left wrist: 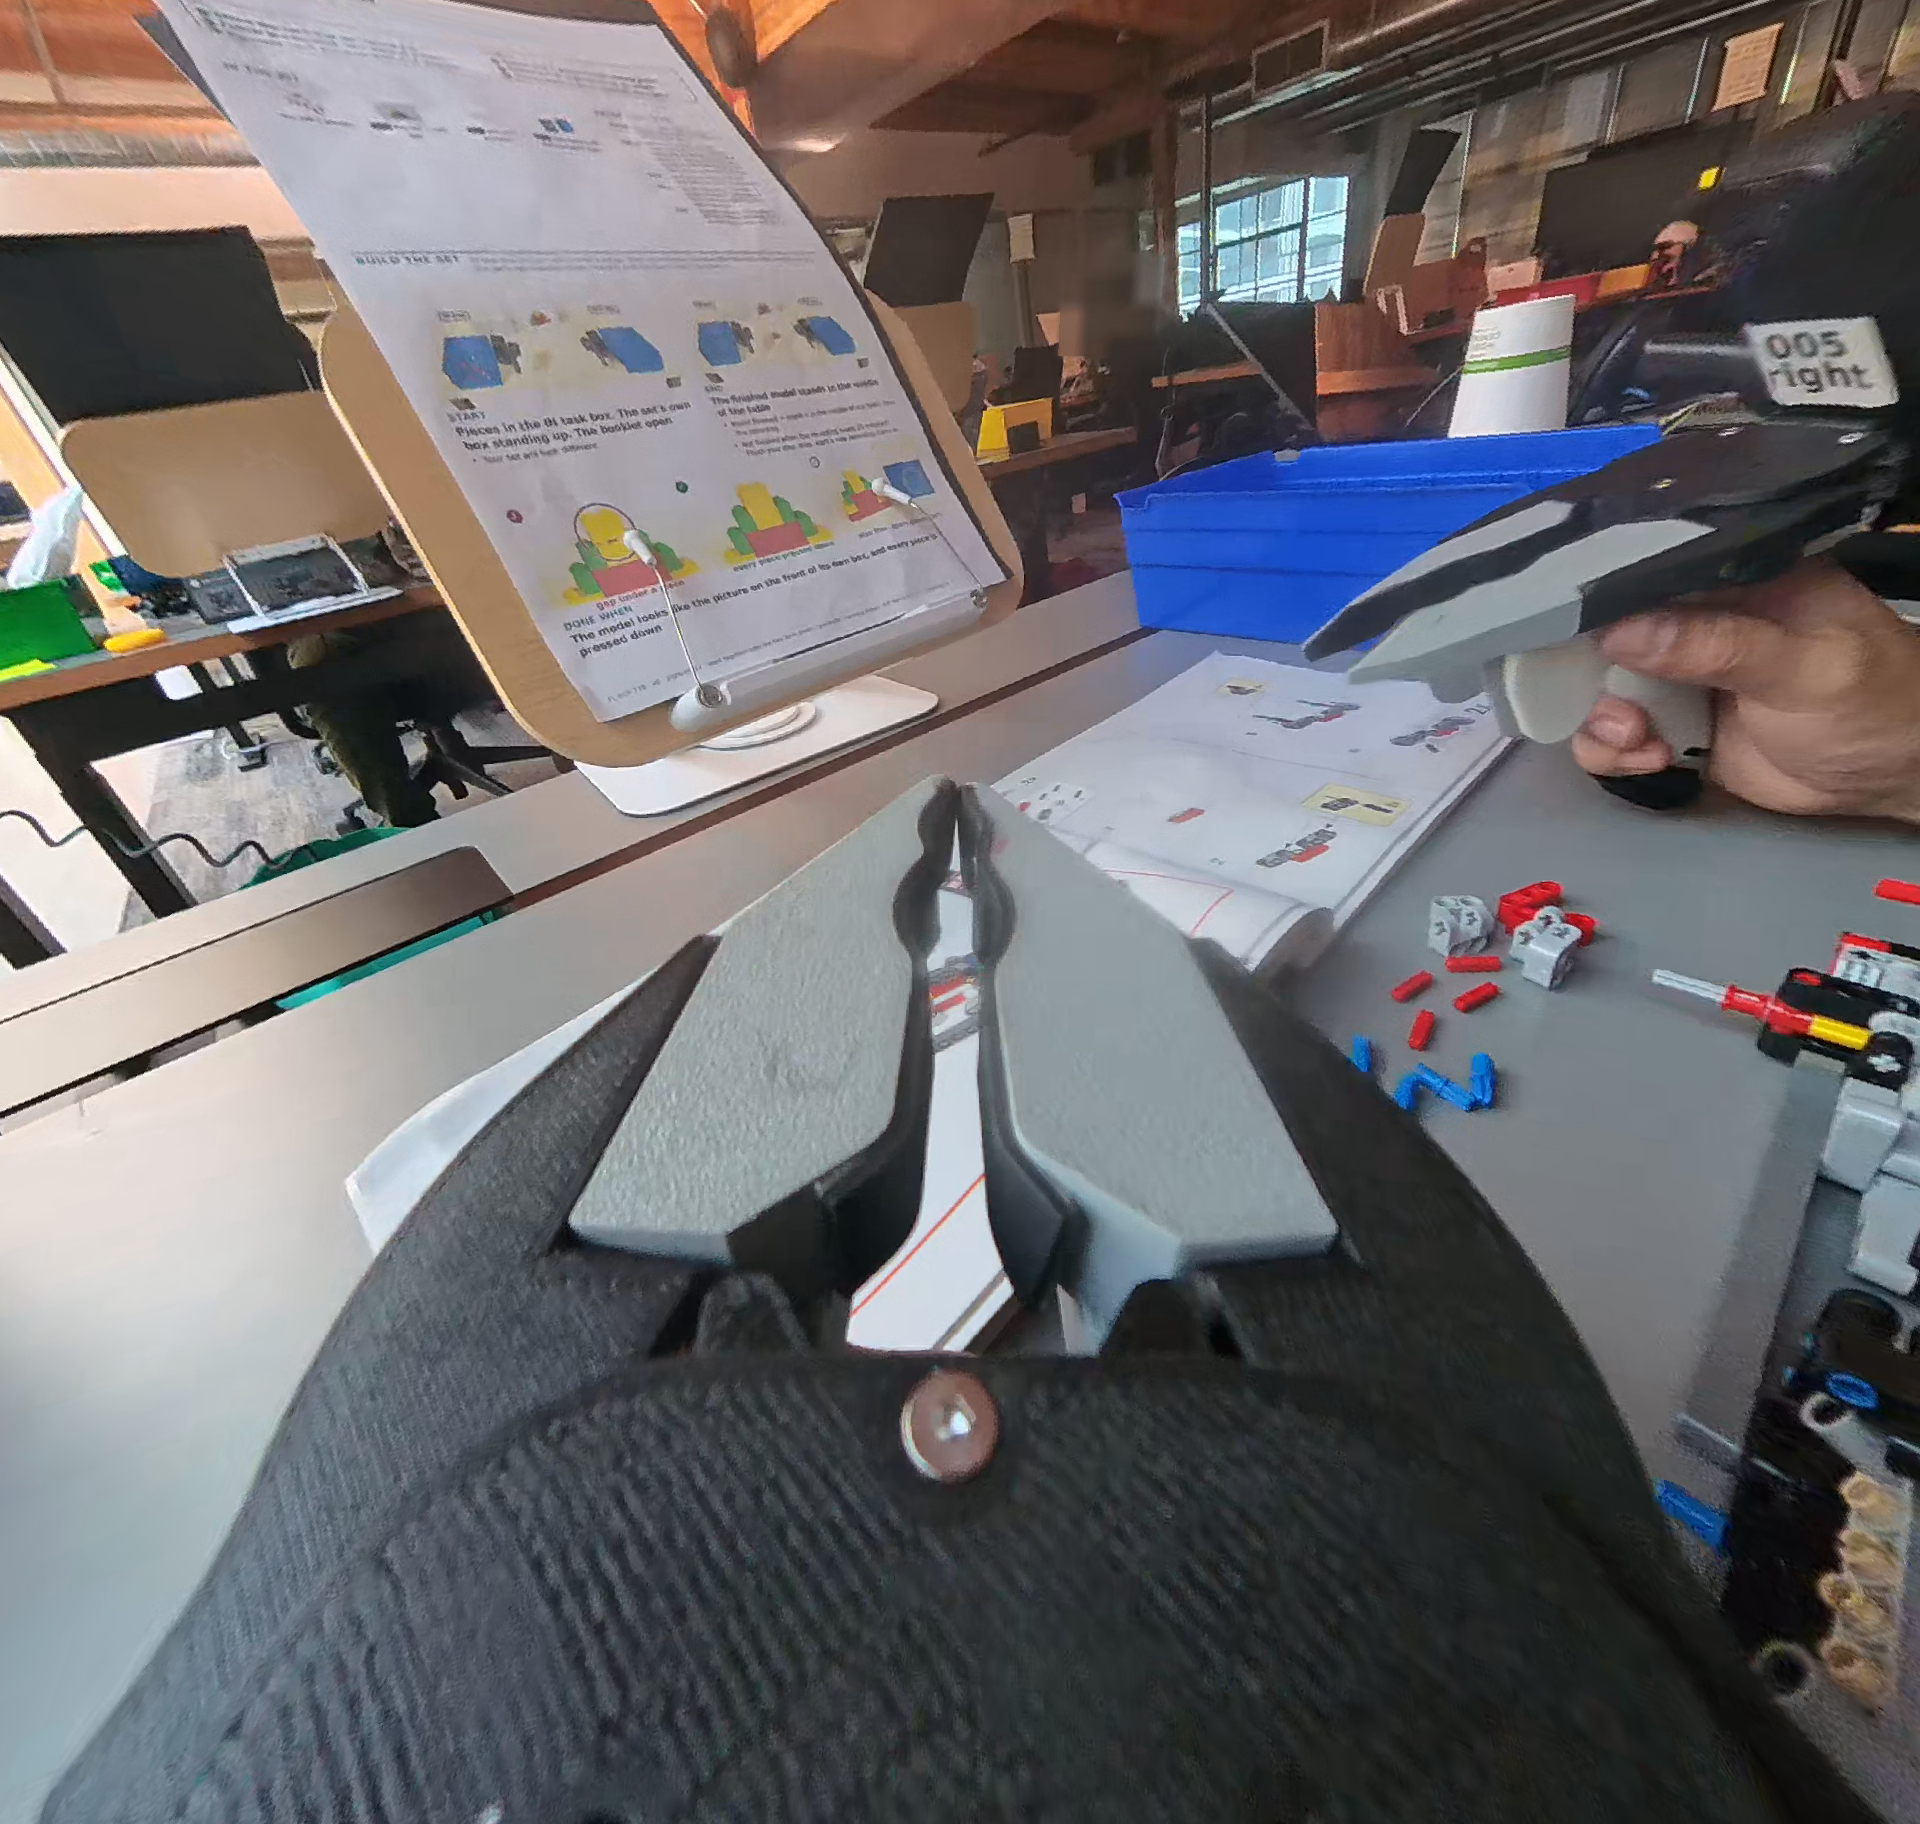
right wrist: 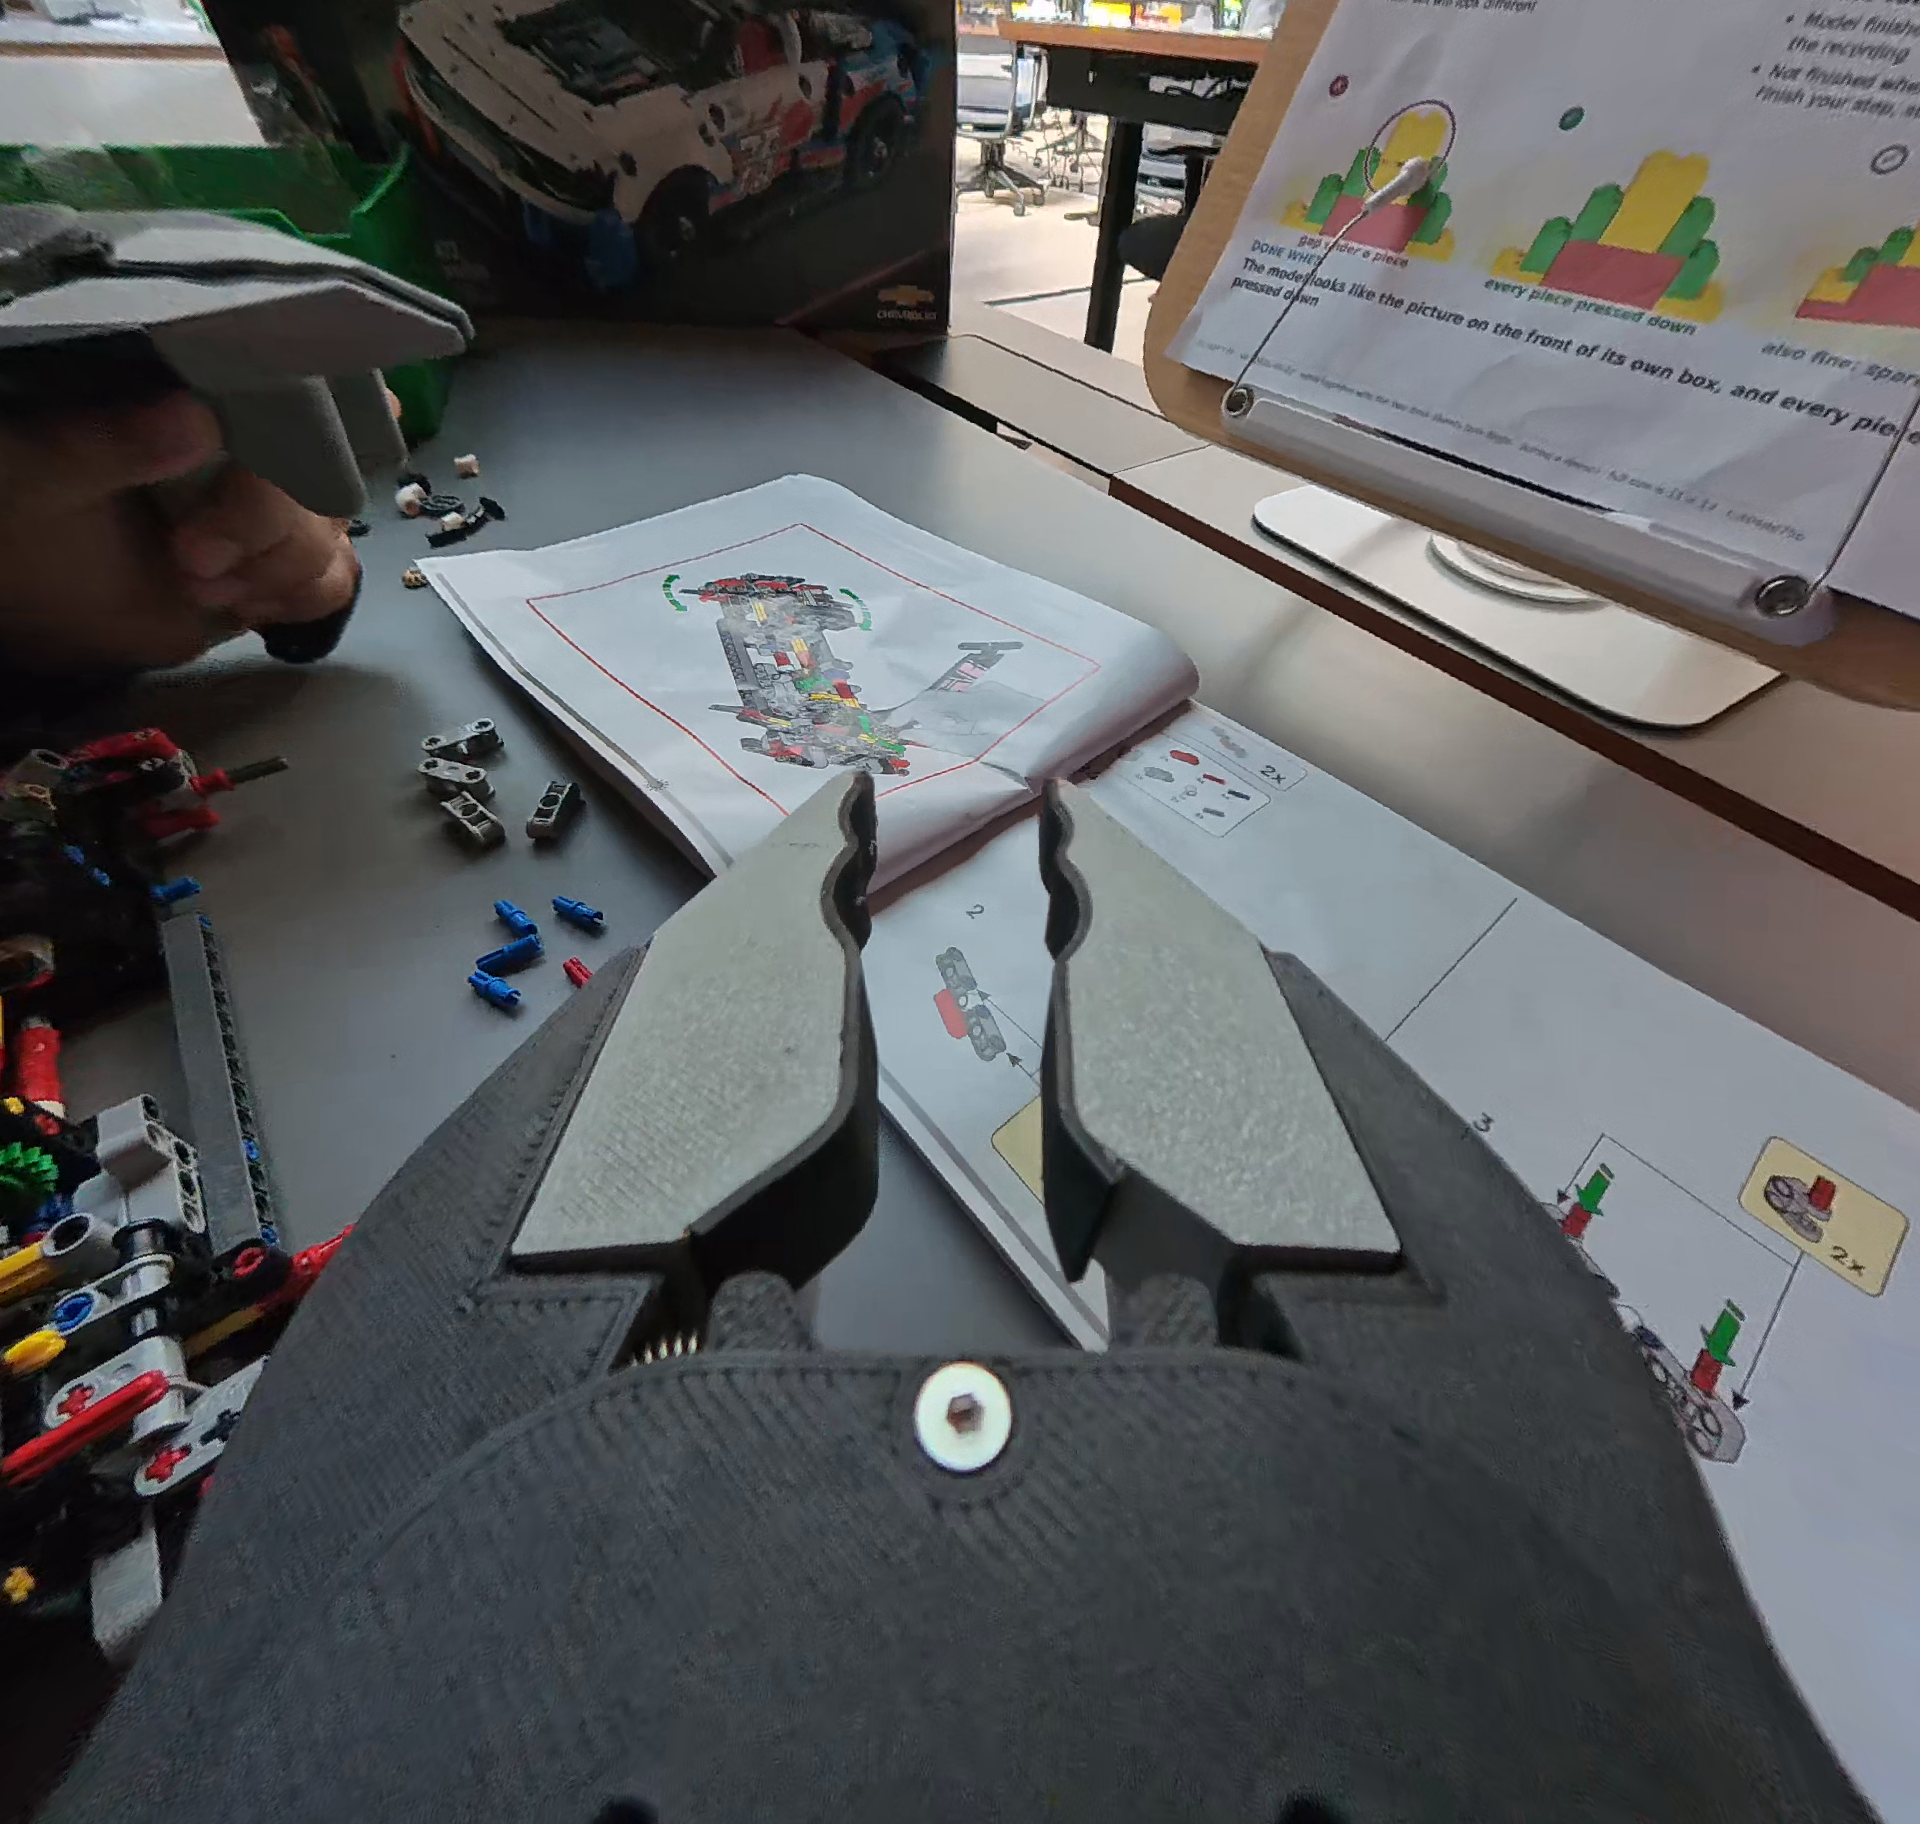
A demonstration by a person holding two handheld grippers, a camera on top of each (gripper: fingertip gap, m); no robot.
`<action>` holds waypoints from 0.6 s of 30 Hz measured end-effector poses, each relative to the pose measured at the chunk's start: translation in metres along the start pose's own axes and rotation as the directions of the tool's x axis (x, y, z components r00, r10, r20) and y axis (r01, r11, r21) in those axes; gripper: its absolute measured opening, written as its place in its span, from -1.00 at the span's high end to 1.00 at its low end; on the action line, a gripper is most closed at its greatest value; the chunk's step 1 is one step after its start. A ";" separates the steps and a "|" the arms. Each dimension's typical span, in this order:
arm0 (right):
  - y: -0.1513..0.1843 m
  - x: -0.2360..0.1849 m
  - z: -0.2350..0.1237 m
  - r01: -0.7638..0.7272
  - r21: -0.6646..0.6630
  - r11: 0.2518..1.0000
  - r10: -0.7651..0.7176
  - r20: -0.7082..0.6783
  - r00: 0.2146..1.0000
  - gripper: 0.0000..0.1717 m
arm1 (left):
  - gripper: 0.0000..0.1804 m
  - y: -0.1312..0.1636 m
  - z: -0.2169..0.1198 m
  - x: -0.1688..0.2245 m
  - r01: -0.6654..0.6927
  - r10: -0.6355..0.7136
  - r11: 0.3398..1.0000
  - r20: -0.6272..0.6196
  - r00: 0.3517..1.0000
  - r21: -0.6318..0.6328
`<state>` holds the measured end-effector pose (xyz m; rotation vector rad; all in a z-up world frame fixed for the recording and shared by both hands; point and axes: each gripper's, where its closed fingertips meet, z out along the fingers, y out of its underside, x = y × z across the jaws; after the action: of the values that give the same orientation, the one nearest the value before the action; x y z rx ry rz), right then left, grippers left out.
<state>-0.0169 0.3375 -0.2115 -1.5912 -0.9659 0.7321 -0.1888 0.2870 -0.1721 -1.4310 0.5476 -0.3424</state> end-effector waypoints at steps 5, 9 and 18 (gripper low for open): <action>-0.001 0.012 -0.014 0.034 0.019 0.999 -0.032 -0.094 0.995 0.82 | 1.00 0.001 -0.003 -0.001 -0.045 0.045 0.999 0.019 0.999 0.006; 0.006 0.023 -0.021 0.015 0.002 1.000 -0.015 -0.166 0.986 1.00 | 1.00 0.001 -0.006 0.000 -0.098 0.098 0.995 0.046 0.994 0.004; -0.005 0.029 -0.026 -0.042 0.085 0.996 0.052 -0.131 0.990 0.96 | 1.00 0.003 -0.008 -0.010 -0.064 0.064 0.998 0.063 0.996 -0.003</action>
<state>0.0182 0.3514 -0.2000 -1.5746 -0.7946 0.6806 -0.2016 0.2864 -0.1745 -1.4171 0.5410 -0.2450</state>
